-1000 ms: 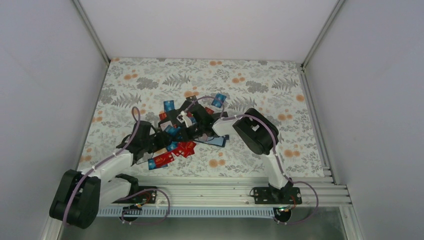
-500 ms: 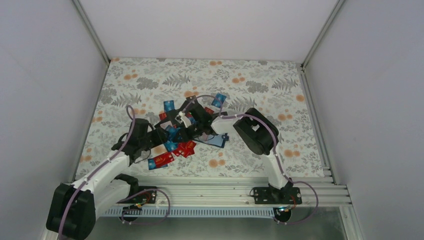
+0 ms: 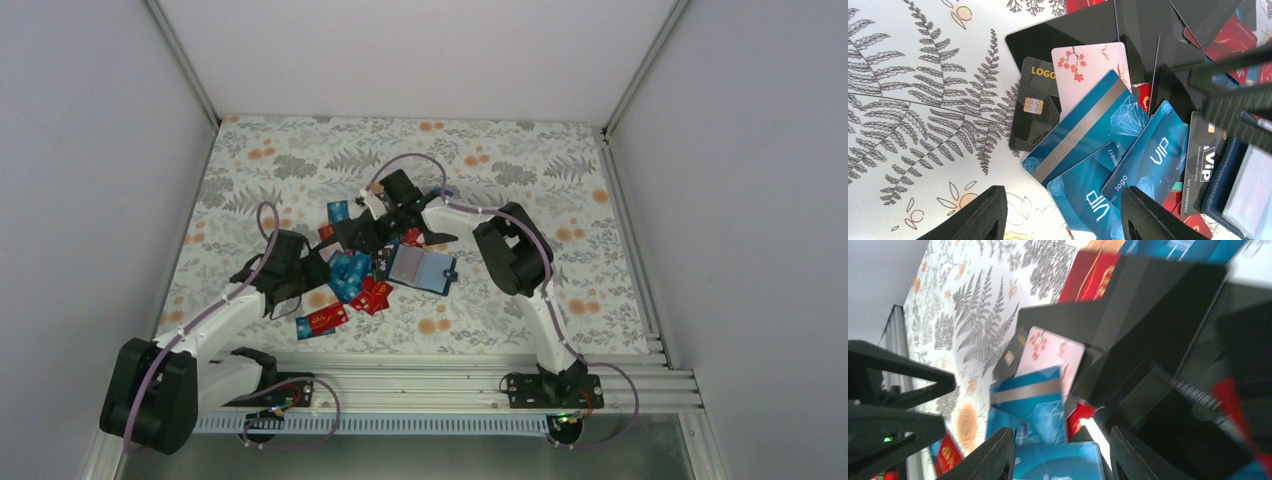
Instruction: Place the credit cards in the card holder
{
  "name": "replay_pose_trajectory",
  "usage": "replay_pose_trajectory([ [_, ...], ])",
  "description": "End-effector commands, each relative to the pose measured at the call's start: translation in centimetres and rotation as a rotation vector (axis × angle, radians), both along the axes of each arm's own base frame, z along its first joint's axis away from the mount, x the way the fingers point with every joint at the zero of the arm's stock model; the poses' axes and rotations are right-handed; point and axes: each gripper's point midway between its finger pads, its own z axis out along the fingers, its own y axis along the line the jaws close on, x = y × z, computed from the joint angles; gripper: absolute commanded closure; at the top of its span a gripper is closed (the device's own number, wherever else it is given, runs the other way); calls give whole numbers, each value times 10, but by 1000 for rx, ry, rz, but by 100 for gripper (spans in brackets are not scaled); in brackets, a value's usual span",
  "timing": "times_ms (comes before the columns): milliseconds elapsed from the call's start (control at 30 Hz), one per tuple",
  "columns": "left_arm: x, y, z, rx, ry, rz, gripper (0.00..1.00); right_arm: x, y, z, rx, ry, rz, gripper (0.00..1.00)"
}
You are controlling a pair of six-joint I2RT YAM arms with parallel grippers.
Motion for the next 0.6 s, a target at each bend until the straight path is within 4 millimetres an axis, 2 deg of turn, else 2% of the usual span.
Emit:
replay_pose_trajectory([
  [0,-5,-7,-5,-44,32,-22,45,10,0,-10,-36,-58,85,48],
  [167,-8,-13,-21,-58,77,-44,60,12,2,-32,-72,-53,139,44],
  [233,-9,-13,-27,-58,95,-46,64,6,0,-39,-77,-23,155,44],
  [467,-17,-13,-58,-51,175,-43,72,-48,-8,-52,-78,65,273,43],
  [567,-16,-16,-64,-63,183,-51,73,-66,-16,-54,-87,96,297,43],
])
